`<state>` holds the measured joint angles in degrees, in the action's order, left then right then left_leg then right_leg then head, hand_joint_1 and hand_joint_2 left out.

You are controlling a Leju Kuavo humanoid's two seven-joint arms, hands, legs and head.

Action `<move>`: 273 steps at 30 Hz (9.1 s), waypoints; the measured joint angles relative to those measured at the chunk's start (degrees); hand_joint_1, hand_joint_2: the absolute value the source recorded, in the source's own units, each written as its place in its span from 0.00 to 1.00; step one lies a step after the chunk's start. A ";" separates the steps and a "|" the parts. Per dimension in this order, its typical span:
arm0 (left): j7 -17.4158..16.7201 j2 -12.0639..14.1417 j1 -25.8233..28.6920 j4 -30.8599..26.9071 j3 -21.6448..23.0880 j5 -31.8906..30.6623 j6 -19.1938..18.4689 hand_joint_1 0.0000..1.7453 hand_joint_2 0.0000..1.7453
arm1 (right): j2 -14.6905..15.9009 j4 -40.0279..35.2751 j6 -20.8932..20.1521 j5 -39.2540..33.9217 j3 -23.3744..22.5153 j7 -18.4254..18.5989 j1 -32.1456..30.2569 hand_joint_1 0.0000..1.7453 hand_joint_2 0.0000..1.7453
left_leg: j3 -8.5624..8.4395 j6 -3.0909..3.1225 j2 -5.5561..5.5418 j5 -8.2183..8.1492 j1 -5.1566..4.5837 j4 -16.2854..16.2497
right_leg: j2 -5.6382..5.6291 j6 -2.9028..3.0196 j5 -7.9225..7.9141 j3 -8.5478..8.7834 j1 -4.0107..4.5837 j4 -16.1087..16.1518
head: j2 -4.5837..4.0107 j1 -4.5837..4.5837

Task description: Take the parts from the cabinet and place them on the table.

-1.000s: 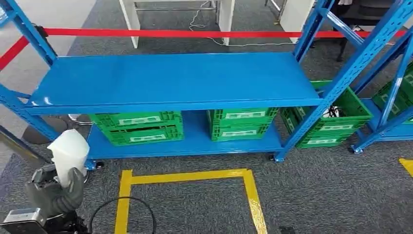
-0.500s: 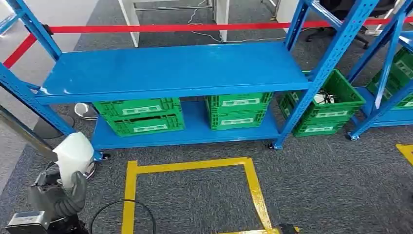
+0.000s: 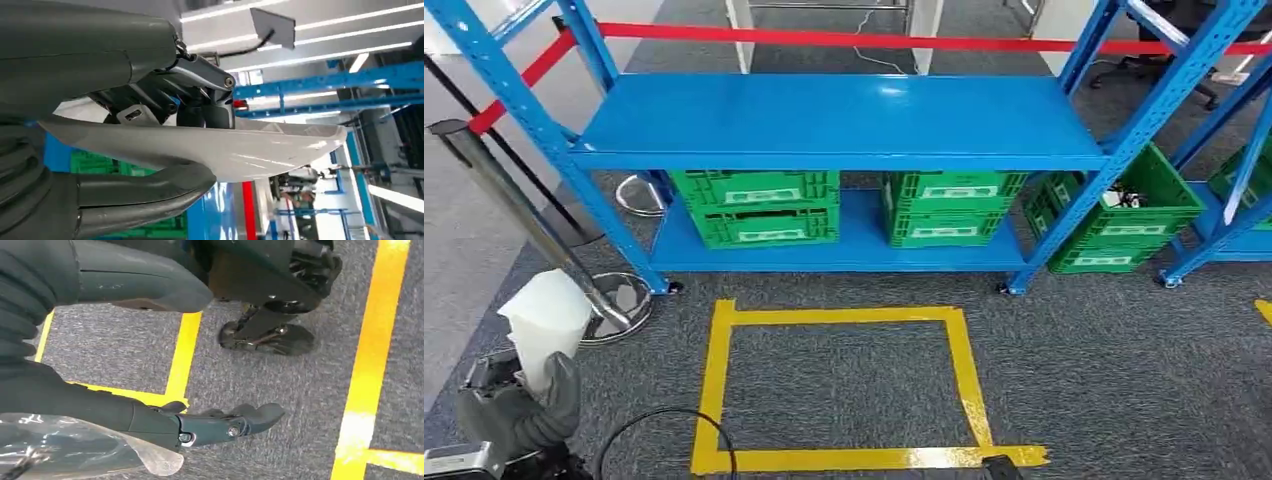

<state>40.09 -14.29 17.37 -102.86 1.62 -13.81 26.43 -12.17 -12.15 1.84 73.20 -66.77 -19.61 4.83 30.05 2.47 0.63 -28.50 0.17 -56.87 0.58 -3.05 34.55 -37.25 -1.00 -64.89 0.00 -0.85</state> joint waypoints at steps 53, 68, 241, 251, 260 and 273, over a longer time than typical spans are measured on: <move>0.04 4.37 1.01 -4.61 5.29 -1.03 0.66 1.00 1.00 | 0.22 0.09 -1.22 -4.20 0.26 -3.50 -0.19 0.00 1.00 | 2.33 -2.32 2.03 1.98 -0.44 -2.26 | 4.28 2.54 -4.35 8.73 0.42 8.29 | 0.00 0.74; 0.02 3.56 -1.83 -3.39 5.99 -0.02 1.75 1.00 1.00 | 0.13 0.09 0.57 -4.96 -0.68 -2.25 -1.12 0.00 1.00 | 2.82 -0.11 -4.53 2.70 -0.51 -0.29 | -1.21 0.82 -2.76 4.24 0.28 0.19 | 0.00 0.11; -0.02 -5.22 1.99 -21.55 1.46 -18.62 13.57 1.00 1.00 | -2.84 -0.52 7.15 6.34 4.83 1.81 -1.37 0.00 1.00 | 3.68 -1.10 2.56 0.96 -1.39 -2.38 | 5.90 2.05 -3.06 7.47 0.65 6.47 | -0.02 1.68; 0.00 -4.98 1.79 -21.07 2.60 -16.59 13.62 1.00 1.00 | -2.54 -0.50 7.28 6.25 4.83 2.05 -1.51 0.00 1.00 | 2.48 -0.22 -4.50 1.35 -0.30 -1.06 | -0.79 0.35 -2.23 0.88 0.19 -3.26 | -0.02 0.98; 0.00 -4.72 1.31 -20.37 2.86 -15.37 13.57 1.00 1.00 | -3.17 -0.35 7.50 6.08 4.83 3.34 -1.43 0.00 1.00 | 5.22 -2.93 -3.46 -1.36 -0.27 -6.04 | -2.25 2.85 -4.65 6.15 -0.43 6.48 | -0.02 1.71; -0.02 -4.46 1.50 -19.17 2.60 -14.78 13.62 1.00 1.00 | -3.21 -0.37 7.39 6.14 4.81 3.98 -1.40 0.00 1.00 | 4.16 -0.95 2.17 1.43 -1.13 -2.06 | 7.10 1.09 -2.16 9.18 0.47 7.09 | -0.02 1.64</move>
<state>40.06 -18.75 18.86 -122.03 4.22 -28.59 40.04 -15.39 -12.52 9.22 79.34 -61.96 -15.63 3.42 34.21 1.51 2.80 -27.07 -0.96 -58.93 7.68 -1.97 32.39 -28.06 -0.53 -57.80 -0.02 0.79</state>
